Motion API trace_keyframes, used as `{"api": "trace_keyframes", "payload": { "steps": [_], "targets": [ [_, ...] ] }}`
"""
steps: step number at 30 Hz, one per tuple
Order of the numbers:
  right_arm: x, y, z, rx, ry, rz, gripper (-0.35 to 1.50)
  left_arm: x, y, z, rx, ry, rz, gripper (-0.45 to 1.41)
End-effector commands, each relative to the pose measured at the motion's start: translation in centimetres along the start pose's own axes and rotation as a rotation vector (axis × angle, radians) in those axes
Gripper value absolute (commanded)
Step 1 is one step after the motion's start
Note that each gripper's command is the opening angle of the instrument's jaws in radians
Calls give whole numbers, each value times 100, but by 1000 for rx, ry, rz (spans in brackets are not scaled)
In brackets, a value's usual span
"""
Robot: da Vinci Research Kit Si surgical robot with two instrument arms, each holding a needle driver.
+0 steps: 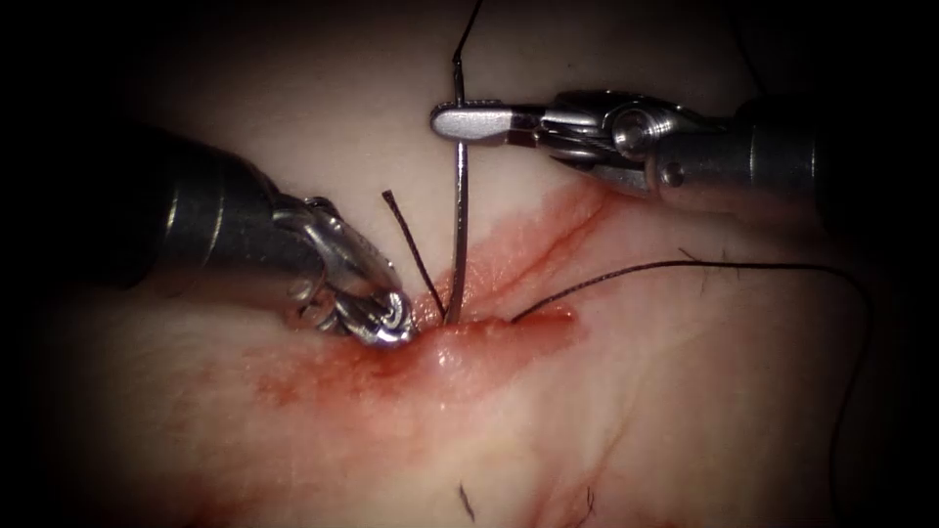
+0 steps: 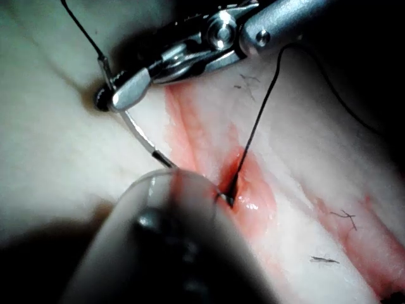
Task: Wound Closure
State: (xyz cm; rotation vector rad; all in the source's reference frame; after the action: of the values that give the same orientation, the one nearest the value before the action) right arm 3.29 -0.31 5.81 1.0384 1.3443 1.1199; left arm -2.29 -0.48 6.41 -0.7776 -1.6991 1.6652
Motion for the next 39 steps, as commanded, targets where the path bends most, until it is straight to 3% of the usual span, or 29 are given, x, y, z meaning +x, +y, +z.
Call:
{"api": "trace_keyframes", "payload": {
  "steps": [1,22,39],
  "targets": [
    [4,2,9,4,-2,-19,-35,4,-4,3,0,1,0,-45],
    [10,5,7,-2,6,-29,-35,4,-3,4,-1,0,0,-45],
    [8,3,4,-38,61,206,-35,4,-3,5,-1,-1,0,-45]
  ]
}}
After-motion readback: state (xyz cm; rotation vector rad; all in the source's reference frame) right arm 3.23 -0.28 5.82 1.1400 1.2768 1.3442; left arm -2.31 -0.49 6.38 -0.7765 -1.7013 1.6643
